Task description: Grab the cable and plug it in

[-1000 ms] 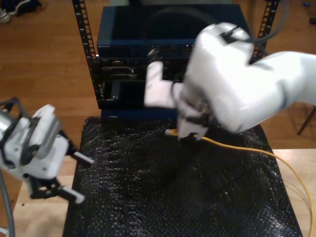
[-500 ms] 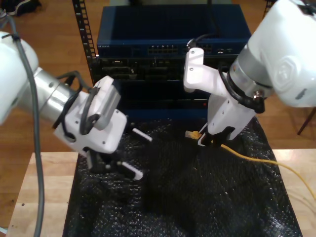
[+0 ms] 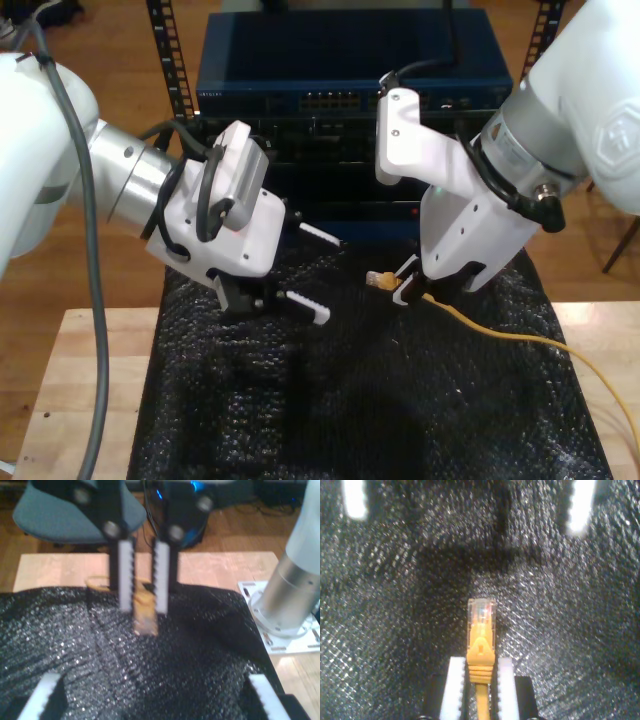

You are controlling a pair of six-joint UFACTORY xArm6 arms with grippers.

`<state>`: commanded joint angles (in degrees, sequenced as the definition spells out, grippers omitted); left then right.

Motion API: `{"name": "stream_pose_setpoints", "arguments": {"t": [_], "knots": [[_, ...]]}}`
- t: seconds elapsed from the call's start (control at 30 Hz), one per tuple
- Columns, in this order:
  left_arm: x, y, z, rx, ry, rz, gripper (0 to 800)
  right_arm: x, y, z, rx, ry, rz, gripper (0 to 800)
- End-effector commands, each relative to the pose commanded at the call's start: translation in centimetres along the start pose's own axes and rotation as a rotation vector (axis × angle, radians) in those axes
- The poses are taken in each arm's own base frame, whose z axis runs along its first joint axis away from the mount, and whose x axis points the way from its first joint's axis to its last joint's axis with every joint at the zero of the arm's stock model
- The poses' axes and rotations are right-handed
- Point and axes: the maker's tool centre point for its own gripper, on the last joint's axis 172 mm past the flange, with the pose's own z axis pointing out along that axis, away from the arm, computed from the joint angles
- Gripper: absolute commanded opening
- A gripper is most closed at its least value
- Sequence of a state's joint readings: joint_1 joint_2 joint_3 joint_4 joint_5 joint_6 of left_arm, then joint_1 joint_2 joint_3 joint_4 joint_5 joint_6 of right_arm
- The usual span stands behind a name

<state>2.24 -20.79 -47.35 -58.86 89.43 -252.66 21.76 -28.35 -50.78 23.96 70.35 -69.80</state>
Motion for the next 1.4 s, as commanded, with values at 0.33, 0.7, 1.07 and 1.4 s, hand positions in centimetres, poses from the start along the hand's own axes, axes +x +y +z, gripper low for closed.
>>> {"name": "stream_pose_setpoints", "arguments": {"t": [0.33,0.7,1.07,1.4], "knots": [[1.2,-0.2,0.2,0.007,0.059,0.001,799,1.1,-1.2,0.0,0.039,0.032,-0.012,4],[1.1,0.2,0.4,-0.002,0.063,-0.003,793,2.3,-0.9,-0.7,0.03,0.051,-0.023,4],[1.3,0.2,0.3,0.002,0.062,0.013,700,3.0,0.0,-0.6,0.038,0.064,-0.011,4],[1.4,0.5,0.3,0.001,0.063,0.026,593,3.5,0.4,-1.1,0.027,0.07,-0.015,4]]}}
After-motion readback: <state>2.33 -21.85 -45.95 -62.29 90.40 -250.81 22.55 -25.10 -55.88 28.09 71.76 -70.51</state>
